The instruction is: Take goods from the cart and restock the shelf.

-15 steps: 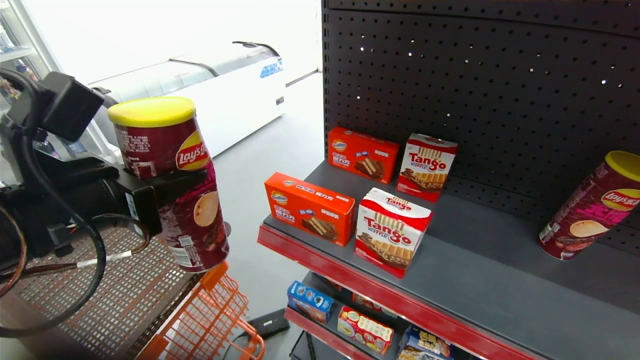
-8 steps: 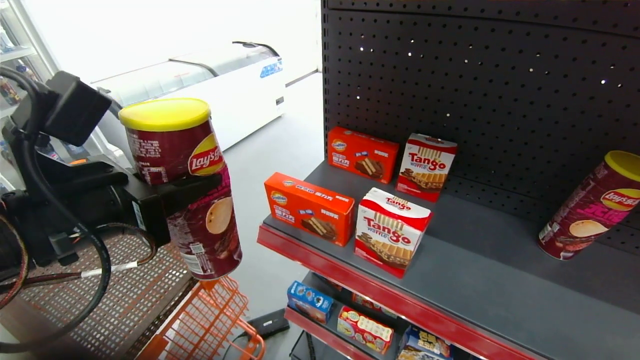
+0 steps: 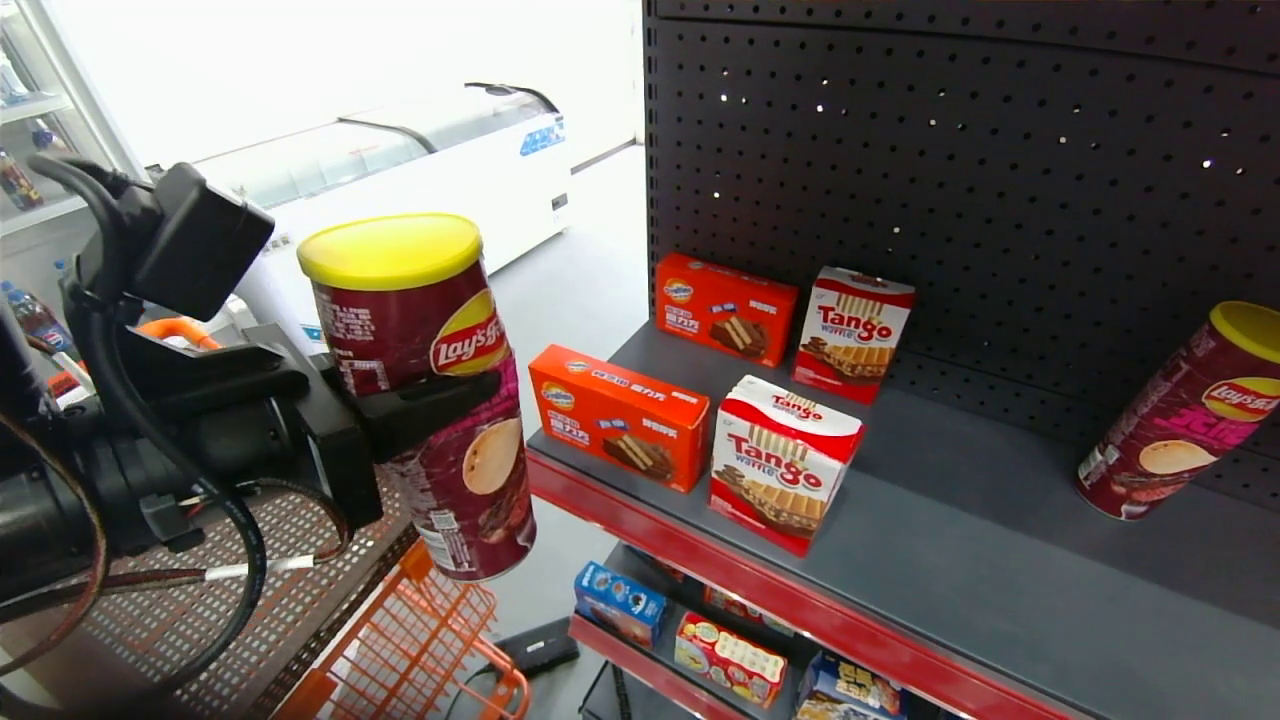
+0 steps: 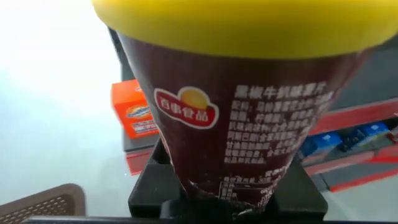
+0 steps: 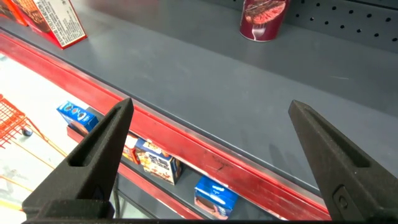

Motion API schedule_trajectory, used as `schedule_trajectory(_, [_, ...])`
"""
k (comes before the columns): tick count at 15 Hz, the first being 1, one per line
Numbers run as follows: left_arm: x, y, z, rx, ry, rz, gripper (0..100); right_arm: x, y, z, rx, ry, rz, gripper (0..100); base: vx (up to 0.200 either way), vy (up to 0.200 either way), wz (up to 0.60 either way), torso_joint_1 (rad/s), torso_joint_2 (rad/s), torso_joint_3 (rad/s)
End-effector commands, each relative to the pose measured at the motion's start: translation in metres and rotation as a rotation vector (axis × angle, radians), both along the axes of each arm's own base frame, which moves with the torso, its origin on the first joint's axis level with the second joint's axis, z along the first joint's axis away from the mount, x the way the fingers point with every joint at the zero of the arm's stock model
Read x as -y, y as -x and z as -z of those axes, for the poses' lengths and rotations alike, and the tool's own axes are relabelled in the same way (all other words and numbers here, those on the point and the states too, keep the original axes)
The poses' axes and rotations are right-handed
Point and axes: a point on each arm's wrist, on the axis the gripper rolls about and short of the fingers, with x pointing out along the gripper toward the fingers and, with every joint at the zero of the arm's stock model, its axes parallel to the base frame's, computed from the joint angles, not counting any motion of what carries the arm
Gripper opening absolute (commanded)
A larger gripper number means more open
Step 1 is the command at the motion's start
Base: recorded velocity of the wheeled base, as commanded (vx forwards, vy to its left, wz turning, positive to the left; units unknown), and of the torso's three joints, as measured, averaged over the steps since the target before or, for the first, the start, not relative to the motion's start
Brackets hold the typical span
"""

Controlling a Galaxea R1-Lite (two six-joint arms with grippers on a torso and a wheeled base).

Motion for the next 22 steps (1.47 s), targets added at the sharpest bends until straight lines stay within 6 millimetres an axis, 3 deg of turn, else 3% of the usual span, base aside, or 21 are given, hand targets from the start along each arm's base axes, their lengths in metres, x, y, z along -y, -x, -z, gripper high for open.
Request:
schedule_trajectory(1, [0.005, 0.001, 0.003, -0.014, -0.005, 0.033, 0, 0.0, 0.0, 0.0, 0.001, 0.0, -0.001, 100, 0.0, 0.0, 0.0, 0.0, 0.0, 0.0])
schedule_trajectory(6, [0.013, -0.009, -0.001, -0.022, -0.006, 0.056, 0, 0.0, 0.0, 0.0, 0.001, 0.003, -0.003, 100, 0.0, 0.0, 0.0, 0.0, 0.0, 0.0])
schedule_trajectory(18, [0.022, -0.001, -0.013, 0.029, 0.029, 0.212, 0, 0.0, 0.0, 0.0, 0.001, 0.002, -0.003, 100, 0.0, 0.0, 0.0, 0.0, 0.0, 0.0])
schedule_trajectory(22, [0.02, 0.002, -0.016, 0.043, 0.035, 0.222, 0, 0.0, 0.0, 0.0, 0.001, 0.002, -0.003, 100, 0.0, 0.0, -0.6, -0.005, 0.0, 0.0])
